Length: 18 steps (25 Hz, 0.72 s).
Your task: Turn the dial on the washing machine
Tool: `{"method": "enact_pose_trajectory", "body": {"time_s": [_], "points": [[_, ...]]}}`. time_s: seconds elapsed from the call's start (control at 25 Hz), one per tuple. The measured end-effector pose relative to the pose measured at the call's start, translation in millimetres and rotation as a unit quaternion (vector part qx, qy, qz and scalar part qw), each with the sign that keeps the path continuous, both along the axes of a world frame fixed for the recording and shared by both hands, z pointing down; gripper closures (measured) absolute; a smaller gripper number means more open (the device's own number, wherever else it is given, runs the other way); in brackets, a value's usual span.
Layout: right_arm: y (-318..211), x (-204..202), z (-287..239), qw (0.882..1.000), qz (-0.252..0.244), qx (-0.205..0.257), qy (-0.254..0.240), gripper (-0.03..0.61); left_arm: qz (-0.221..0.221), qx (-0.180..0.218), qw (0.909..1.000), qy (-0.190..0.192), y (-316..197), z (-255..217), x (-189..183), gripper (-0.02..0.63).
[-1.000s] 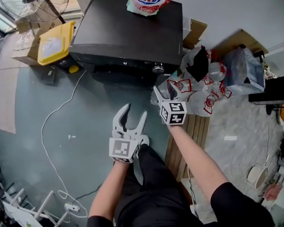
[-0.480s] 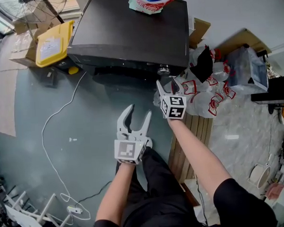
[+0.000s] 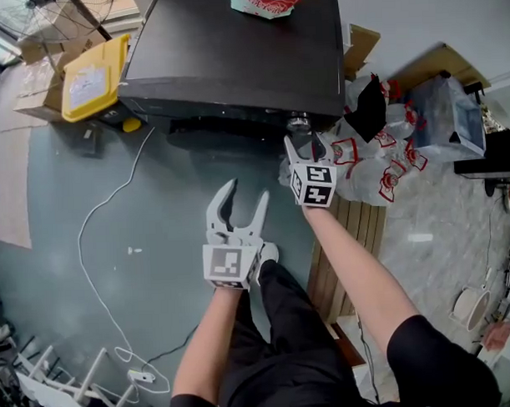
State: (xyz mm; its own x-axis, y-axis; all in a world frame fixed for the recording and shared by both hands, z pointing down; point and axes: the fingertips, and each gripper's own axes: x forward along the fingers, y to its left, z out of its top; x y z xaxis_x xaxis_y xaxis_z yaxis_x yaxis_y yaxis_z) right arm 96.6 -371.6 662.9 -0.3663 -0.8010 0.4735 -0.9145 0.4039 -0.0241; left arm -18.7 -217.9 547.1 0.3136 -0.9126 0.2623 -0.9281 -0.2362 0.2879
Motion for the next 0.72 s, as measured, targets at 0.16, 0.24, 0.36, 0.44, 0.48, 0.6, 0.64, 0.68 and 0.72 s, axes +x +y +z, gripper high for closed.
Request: {"method": "enact_pose_trajectory", "body": {"time_s": [0.16, 0.24, 0.36, 0.44, 0.48, 0.6, 0.64, 0.68, 0.72], "points": [[-6.8, -4.4, 2.4, 1.0, 0.006, 0.006, 0.004, 0.318, 0.004, 0.0, 1.0, -0.002, -5.8, 6.0, -3.5, 0.39], [-10.2, -6.1, 2.3, 1.0, 0.008, 0.012, 0.008, 0.318, 0.006, 0.002, 1.0, -0.003, -8.0, 7.4, -3.9, 0.39], [-13.6, -6.9, 2.7, 1.0, 0.013, 0.018, 0.01, 0.318, 0.007, -0.002, 1.0, -0.001, -8.9, 11.0, -3.1, 0.39], [-15.0, -6.2, 3.8, 1.0, 0.017, 0.018, 0.013, 0.318, 0.01, -0.003, 0.9999, -0.003, -9.8, 13.9, -2.4, 0.39], [-15.6, -6.1, 4.1, 1.0, 0.018, 0.018, 0.014, 0.318, 0.011, -0.005, 0.9999, -0.004, -10.4, 15.3, -2.3, 0.39], [-17.8, -5.9, 2.8, 0.999, 0.023, 0.022, 0.01, 0.318, 0.015, -0.008, 0.9998, -0.005, -12.0, 18.8, -0.8, 0.39], [-18.3, -4.8, 2.6, 0.999, 0.028, 0.022, 0.008, 0.319, 0.017, -0.008, 0.9998, -0.006, -12.6, 19.5, 0.3, 0.39], [-18.7, -3.5, 2.7, 0.999, 0.033, 0.021, 0.007, 0.319, 0.019, -0.007, 0.9998, -0.006, -13.0, 19.8, 1.4, 0.39], [-19.1, -2.6, 2.8, 0.999, 0.036, 0.021, 0.006, 0.319, 0.021, -0.007, 0.9997, -0.007, -13.1, 19.9, 2.6, 0.39]]}}
